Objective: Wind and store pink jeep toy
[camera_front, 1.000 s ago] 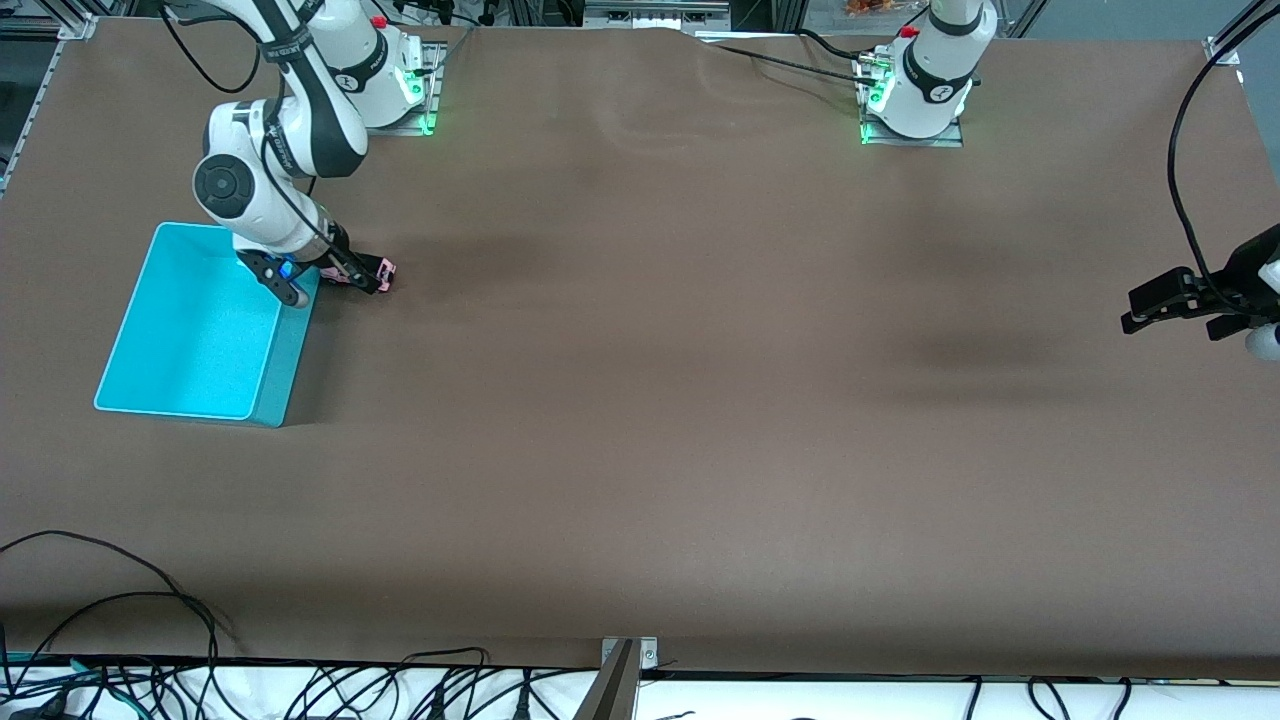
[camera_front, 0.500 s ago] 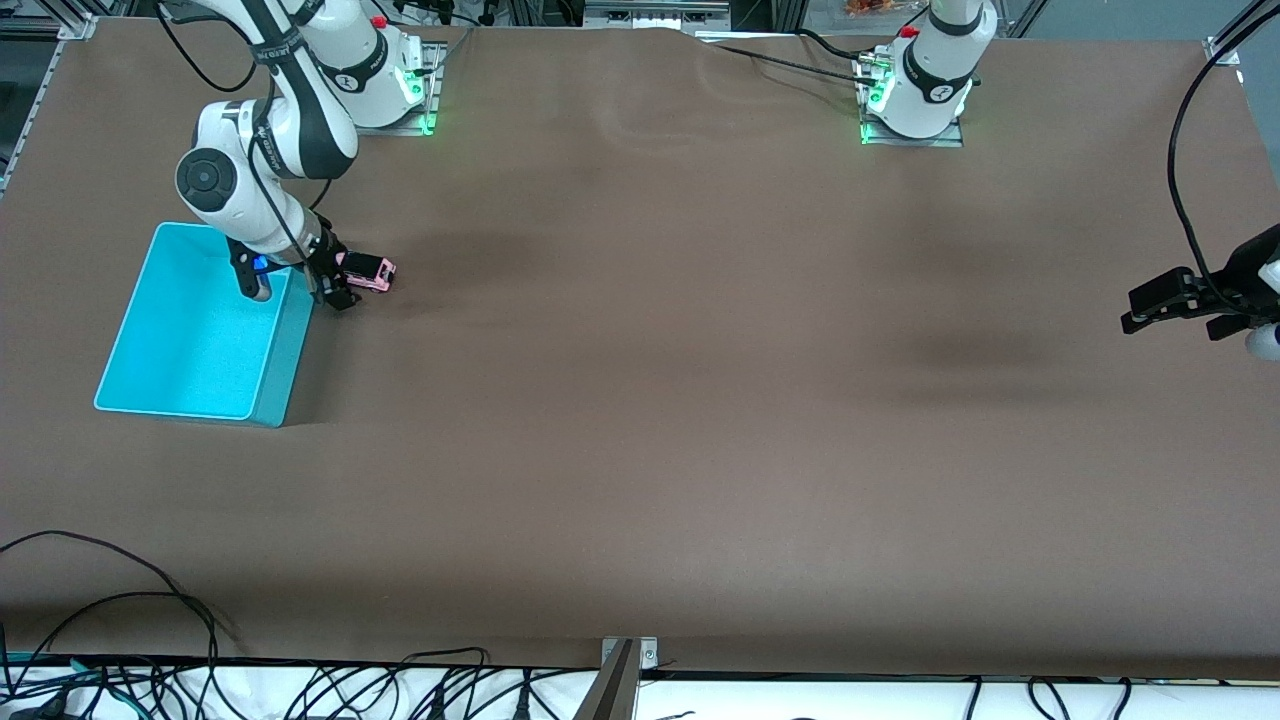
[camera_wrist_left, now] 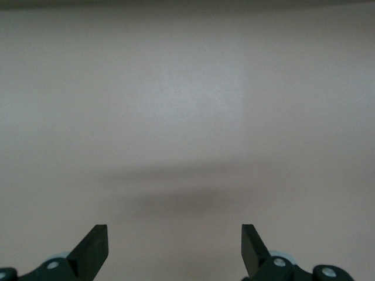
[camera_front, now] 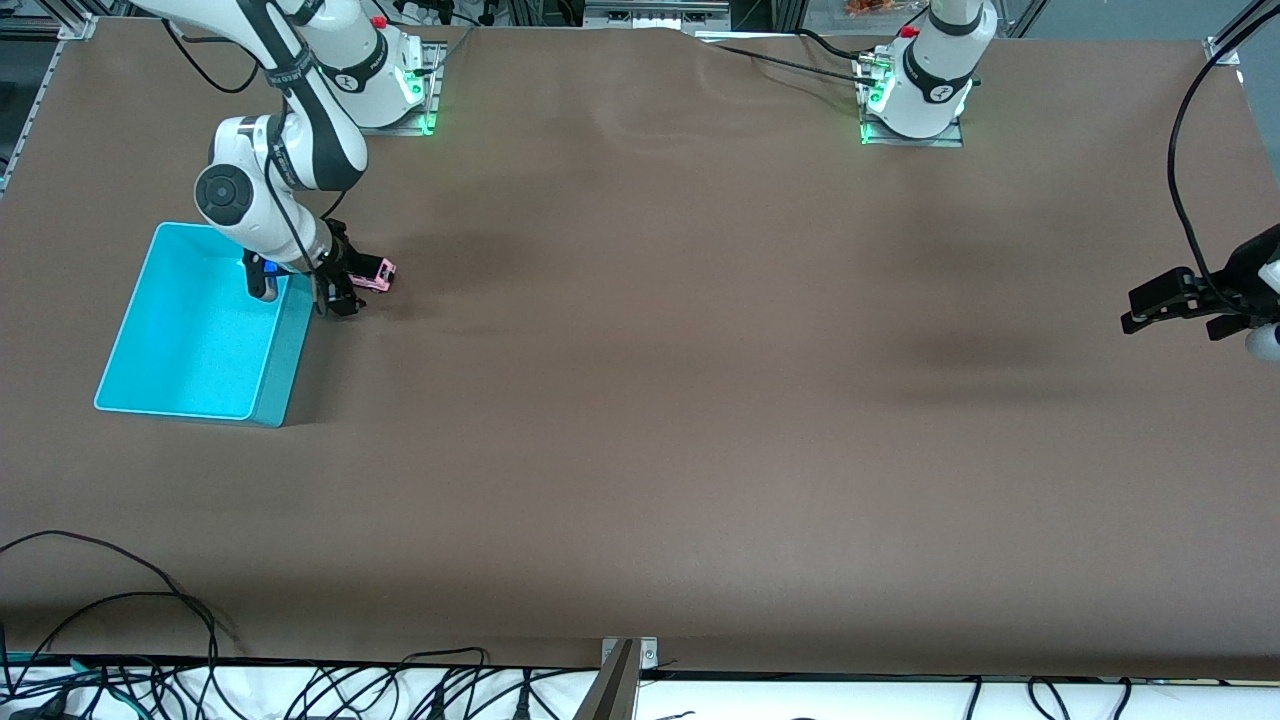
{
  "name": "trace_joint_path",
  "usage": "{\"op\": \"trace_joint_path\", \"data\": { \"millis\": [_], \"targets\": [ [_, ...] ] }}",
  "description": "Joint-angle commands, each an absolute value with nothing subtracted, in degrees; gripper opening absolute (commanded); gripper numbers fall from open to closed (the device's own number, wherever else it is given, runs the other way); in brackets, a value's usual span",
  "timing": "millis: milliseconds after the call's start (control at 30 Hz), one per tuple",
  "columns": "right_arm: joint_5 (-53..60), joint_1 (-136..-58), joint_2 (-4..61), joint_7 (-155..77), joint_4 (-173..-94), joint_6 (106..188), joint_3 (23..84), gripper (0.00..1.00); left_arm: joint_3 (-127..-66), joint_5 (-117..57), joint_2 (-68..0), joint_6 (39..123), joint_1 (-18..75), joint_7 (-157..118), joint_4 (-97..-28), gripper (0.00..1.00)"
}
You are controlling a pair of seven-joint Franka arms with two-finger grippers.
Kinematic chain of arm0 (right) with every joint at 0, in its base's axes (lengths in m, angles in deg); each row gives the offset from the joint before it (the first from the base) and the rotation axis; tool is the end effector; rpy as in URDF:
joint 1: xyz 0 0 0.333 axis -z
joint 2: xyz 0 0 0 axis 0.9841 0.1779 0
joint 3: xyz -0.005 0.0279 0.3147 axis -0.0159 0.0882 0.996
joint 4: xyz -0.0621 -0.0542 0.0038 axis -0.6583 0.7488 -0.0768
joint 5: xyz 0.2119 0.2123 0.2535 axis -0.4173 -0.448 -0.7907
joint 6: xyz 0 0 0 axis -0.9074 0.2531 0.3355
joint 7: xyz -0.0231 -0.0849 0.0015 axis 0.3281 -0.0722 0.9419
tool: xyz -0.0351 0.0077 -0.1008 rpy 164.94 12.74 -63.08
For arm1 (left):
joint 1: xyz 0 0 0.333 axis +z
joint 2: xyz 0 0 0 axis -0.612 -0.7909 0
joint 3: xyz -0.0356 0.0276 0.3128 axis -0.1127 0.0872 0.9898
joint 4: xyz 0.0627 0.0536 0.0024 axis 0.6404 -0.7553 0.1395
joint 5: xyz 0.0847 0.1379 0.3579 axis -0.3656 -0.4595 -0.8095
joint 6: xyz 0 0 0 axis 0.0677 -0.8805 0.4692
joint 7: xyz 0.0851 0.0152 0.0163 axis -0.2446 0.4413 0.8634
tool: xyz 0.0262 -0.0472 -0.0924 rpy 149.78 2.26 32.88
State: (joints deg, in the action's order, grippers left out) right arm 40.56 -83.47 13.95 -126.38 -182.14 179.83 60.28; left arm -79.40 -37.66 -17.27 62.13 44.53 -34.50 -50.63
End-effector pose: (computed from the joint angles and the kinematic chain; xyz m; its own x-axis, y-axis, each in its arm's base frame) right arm 0.4314 0.0379 0.1967 0.2185 -0.9756 -0.0211 -0.9657 -0.2193 0.1394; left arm 0.6099 0.0574 0.5650 0.9986 -0.0463 0.0262 -0.0470 -0.9985 0.0284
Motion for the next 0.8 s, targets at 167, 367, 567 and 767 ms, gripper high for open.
{"op": "trace_joint_path", "data": {
  "millis": [167,367,567,767],
  "targets": [
    [40.18,-83.62,16.48,-129.07,-182.88,181.89,60.35,0.99,-79.55,-36.57,-16.02,62.31,44.94,-35.47,-51.99,1.0],
    [40.09,-83.54,16.74,-132.25,-182.88,182.6,60.35,0.93,-79.55,-36.57,-16.02,62.22,44.94,-35.47,-51.99,1.0],
    [40.09,-83.53,17.62,-132.25,-182.88,182.6,60.35,0.97,-79.64,-36.57,-16.02,62.31,44.94,-35.47,-51.99,1.0],
    [40.18,-83.62,18.33,-133.82,-182.88,182.51,60.35,1.0,-79.55,-36.57,-16.02,62.22,44.94,-35.47,-51.99,1.0]
  ]
}}
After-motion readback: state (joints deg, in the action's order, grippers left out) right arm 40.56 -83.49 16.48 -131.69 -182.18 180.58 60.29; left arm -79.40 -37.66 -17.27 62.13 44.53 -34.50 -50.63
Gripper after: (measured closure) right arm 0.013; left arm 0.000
